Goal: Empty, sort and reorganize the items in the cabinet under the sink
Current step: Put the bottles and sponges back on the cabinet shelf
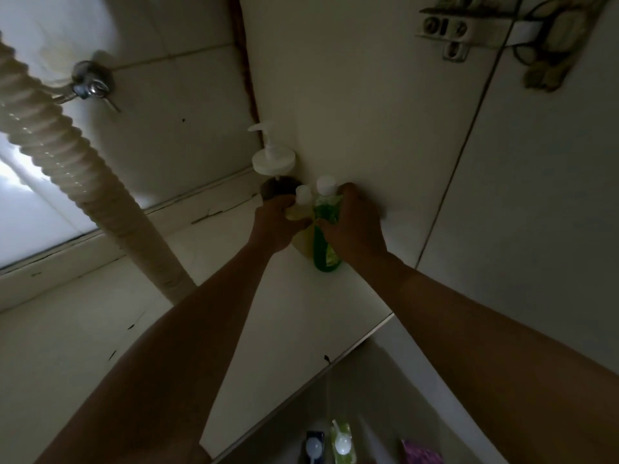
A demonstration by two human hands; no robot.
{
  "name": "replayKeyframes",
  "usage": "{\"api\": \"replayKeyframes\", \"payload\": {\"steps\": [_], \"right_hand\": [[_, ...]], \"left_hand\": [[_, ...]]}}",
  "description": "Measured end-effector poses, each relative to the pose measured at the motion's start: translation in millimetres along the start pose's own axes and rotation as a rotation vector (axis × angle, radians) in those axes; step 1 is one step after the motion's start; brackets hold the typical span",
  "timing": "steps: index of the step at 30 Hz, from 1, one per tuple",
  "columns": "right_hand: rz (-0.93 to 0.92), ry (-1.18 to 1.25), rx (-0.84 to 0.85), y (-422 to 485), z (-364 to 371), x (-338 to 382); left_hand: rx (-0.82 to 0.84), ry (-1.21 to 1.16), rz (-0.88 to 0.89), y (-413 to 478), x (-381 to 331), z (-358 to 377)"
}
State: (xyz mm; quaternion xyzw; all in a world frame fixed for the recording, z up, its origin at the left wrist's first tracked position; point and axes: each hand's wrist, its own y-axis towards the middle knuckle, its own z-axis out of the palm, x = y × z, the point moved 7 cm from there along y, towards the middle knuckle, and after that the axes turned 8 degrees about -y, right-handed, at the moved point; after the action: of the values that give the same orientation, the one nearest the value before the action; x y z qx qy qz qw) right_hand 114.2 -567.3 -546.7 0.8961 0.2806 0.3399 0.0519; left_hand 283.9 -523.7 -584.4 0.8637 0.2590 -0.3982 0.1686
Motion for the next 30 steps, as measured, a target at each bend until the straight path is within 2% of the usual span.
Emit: {"api": "replayKeyframes", "payload": {"steps": [4,16,21,26,30], "right_hand": [[0.003,-0.056,-0.052,6,3,1],[0.02,-0.103,-0.136,10,5,2],[0.016,-0.172,-0.068,14,6,3],[0.025,-0.166,0.102,4,6,1],[-0.083,-0.194,0.02,-37,-27,8]], "left_hand": [[-0.036,-0.118,0.023,-4,5,3],[-0.004,-0.26,0.046,-6,16,11],[0.003,-0.177,0.035,-7,16,12],[-0.028,-0.097,-0.007,-32,17,3],[-0.088,-0.152,-0.044,-73,16,-15]]}}
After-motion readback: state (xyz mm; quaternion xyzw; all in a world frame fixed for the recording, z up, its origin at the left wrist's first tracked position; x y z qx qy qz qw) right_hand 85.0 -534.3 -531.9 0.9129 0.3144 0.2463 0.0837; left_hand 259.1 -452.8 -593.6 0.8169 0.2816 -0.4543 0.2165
